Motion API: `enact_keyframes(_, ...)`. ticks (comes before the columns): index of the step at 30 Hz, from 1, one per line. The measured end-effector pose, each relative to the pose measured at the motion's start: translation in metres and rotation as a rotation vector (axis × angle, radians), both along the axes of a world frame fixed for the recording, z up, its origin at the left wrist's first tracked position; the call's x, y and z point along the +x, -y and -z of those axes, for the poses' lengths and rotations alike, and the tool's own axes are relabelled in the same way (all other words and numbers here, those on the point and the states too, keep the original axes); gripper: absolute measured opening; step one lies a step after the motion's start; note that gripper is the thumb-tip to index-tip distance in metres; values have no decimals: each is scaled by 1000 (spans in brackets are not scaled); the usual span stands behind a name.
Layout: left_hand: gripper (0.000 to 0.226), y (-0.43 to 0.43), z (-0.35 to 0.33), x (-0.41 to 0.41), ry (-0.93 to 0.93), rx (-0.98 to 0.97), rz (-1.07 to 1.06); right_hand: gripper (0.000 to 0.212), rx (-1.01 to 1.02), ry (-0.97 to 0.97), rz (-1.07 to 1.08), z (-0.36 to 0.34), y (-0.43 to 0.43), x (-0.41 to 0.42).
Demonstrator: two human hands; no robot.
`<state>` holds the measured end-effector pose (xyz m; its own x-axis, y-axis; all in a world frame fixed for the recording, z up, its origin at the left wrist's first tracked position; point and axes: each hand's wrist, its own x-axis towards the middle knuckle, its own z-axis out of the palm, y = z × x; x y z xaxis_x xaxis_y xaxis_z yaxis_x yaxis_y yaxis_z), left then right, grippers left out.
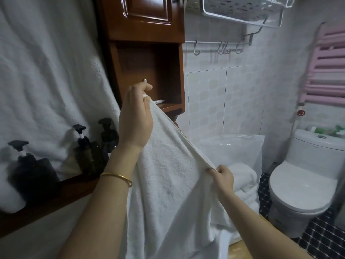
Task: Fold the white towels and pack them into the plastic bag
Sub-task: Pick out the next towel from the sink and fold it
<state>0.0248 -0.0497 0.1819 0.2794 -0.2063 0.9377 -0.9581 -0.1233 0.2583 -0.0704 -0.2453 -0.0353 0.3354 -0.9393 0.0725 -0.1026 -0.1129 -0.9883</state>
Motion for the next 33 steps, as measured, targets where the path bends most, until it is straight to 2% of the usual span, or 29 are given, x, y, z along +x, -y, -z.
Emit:
enact_keyframes(4, 24, -3, 4, 3, -11, 5, -32, 21, 111, 103, -17, 0, 7, 2)
enact_keyframes(6, 24, -6, 6, 7, -41, 16, -81, 14, 63, 87, -44, -3, 11, -1)
enact_keyframes(10, 22, -16, 2, 20, -97, 78, -269, 23, -100, 171, -104, -38, 10, -8)
enact_keyframes(12, 24, -10, 1, 16, -105, 221, -239, 21, -237, 197, -203, -75, 1, -9)
enact_keyframes(15, 53, 11, 9, -5, -245, 537, -18, 14, -504, 169, -397, -130, -18, -6)
enact_keyframes(18, 74, 28, 18, -16, -261, 722, 54, 4, -701, 34, -428, -155, -26, -4)
enact_keyframes(19, 72, 31, 20, -17, -270, 741, 42, 5, -733, -5, -418, -158, -27, -4)
enact_keyframes(21, 52, 36, 24, -17, -283, 746, 1, 10, -754, -12, -412, -158, -27, -5)
enact_keyframes(24, 24, 41, 27, -19, -257, 687, -58, 24, -747, 109, -399, -155, -30, -6)
enact_keyframes(26, 23, 43, 27, -19, -218, 617, -94, 32, -723, 163, -411, -152, -31, -9)
enact_keyframes(30, 27, 44, 26, -17, -144, 574, -154, 21, -944, -40, -407, -139, -28, -15)
enact_keyframes(33, 26, 41, 29, -14, -114, 576, -155, 29, -949, -71, -499, -129, -28, -19)
